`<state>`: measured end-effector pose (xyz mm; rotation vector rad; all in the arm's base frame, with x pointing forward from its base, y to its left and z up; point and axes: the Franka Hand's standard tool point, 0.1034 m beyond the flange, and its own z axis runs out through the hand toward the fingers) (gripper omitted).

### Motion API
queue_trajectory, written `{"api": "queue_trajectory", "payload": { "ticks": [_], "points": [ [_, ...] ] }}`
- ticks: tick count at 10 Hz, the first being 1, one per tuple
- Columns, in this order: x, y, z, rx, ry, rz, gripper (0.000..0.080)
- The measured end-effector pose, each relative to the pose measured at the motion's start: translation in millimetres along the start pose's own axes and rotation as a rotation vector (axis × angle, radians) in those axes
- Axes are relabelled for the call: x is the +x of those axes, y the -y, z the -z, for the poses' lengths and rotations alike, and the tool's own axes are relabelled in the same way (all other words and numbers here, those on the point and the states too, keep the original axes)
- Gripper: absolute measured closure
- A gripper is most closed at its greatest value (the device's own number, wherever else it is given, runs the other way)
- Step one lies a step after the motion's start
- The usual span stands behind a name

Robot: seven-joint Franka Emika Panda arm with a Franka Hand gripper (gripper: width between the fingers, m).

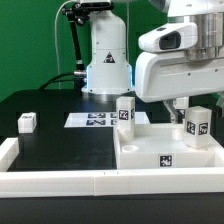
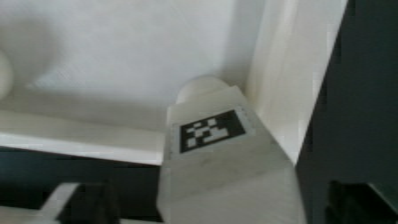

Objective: Assemble square table

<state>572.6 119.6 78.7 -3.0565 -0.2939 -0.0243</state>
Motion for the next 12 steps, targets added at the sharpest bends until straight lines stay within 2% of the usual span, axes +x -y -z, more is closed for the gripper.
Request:
{"api": "queue_trajectory", "payload": {
  "ticks": [1,2,5,7,10,12],
  "points": [
    [0.0,-0.2,0.0,0.0,0.0,0.0,0.0294],
    [0.0,-0.3,0.0,0.0,0.0,0.0,0.0495],
    [0.0,-0.7,0.0,0.0,0.0,-0.025,0.0509],
    [0.0,-1.1,0.0,0.0,0.0,-0.16,0.0509],
    [-4.3,-0.9,-1.3,-0.005,-0.005,-0.605,0.0509],
    [-4.3,-2.0,-1.5,-0.005,-0.005,-0.806,0.0509]
  ]
}}
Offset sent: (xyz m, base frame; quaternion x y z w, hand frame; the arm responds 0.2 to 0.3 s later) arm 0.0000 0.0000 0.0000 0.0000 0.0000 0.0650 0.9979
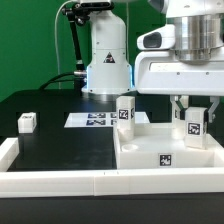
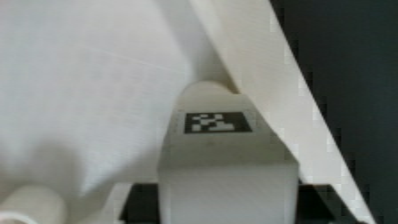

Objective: Assemble square table

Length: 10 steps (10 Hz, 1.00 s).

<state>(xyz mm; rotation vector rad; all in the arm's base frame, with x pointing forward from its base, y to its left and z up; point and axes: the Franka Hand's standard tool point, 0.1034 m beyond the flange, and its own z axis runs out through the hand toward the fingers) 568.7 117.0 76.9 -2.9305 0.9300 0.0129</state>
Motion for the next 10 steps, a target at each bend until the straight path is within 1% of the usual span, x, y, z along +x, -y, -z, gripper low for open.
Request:
{"api": "queue_trajectory", "payload": {
  "ticks": [2,7,10],
  "points": [
    [1.5,-0.7,-0.3,0.004,0.006,-0.191,0.0508],
    [1.5,-2.2,-0.8,-0.005,0.013,-0.597,0.0508],
    [1.3,-2.4,-0.9,-0.002,0.021,-0.719,0.0508]
  ]
}}
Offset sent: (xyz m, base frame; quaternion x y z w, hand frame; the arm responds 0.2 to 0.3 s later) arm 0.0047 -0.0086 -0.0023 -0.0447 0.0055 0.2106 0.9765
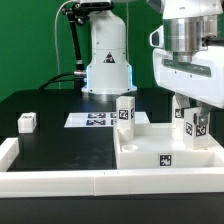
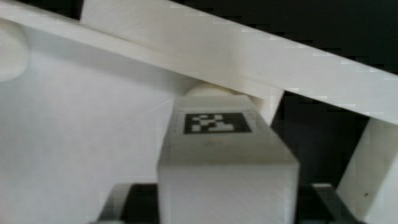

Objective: Assemble square table

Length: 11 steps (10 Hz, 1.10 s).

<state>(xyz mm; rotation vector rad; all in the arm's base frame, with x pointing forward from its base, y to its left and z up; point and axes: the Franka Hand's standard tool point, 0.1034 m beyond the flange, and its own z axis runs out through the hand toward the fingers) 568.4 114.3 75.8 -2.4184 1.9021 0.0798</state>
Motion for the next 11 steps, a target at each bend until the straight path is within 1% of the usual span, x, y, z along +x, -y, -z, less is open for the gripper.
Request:
{"api": "queue_trajectory", "payload": {
  "ticks": [2,3,4,5,6,11],
  "points": [
    [-0.3,-0.1,-0.2,0.0,0.0,0.025,0.0508],
    [-0.4,-0.1,-0.2,0.0,0.0,0.061,0.0336],
    [-0.4,-0.1,-0.1,0.0,0.0,0.093,0.0186],
    [0.0,0.2,0.1,0.001,-0.001,0.156,0.0186],
    [-0.2,0.2,0.1,0.001,-0.001,0.286,0.0158],
    [-8.9,-0.5,-1.5,0.0,0.004,0.697,0.015]
  ]
}}
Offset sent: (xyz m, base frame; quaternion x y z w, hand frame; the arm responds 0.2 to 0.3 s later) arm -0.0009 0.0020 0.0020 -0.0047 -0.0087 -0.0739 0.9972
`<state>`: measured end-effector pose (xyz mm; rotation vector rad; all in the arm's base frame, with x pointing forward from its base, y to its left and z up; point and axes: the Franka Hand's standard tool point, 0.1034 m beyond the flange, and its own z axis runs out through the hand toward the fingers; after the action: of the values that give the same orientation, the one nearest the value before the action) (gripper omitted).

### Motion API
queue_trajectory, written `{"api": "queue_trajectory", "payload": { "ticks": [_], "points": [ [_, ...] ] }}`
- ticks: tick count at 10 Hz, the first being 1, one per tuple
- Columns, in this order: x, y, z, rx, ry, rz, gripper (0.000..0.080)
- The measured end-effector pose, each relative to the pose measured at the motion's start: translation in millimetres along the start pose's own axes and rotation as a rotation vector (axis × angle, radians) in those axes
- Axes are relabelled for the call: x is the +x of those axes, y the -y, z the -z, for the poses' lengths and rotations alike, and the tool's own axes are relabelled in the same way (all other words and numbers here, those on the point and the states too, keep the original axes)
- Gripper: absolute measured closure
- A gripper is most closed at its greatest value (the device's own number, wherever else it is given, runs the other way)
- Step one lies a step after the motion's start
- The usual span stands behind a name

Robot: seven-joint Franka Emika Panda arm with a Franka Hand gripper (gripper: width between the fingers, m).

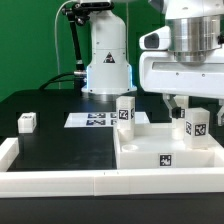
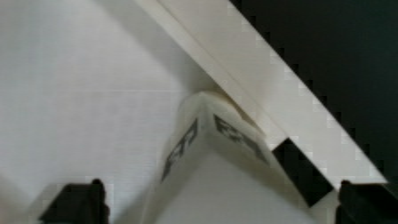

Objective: Assemble square table

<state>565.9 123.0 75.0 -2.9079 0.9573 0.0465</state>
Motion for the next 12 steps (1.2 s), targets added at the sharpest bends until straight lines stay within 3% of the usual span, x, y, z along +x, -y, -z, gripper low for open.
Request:
{"api": "queue_trajectory", "payload": {
  "ticks": [5,10,11,12],
  "points": [
    [-4.2,1.5,-1.5,-0.007,0.002,0.436,0.015],
    [-2.2,0.3,-0.7,-0.009,0.0,0.605,0.0152],
    [-2.1,0.2,-0.7,-0.009,0.0,0.605,0.0336],
    [-2.0,0.1,-0.7,-0.009,0.0,0.604,0.0336]
  ]
}}
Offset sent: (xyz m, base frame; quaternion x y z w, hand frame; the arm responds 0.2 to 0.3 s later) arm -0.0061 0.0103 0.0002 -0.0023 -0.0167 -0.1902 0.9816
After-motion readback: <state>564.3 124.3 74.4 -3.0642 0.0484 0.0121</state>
